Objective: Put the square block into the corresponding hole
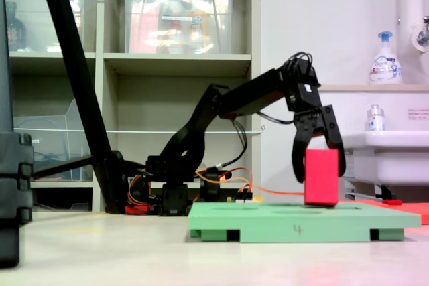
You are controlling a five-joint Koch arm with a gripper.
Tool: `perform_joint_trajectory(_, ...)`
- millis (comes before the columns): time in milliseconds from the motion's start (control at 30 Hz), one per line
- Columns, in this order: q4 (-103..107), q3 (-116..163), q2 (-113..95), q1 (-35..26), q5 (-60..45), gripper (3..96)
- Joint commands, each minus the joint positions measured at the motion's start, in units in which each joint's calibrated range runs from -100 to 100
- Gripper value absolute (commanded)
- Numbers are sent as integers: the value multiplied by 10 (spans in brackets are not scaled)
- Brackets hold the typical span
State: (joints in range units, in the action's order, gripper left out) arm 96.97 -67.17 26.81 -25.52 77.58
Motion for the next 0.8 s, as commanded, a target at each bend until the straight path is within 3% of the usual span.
perform_joint_trajectory(33, -59, -26, 3, -1, -11, 283)
perform_joint_trajectory(800, -143, -37, 70, -7, -18, 307)
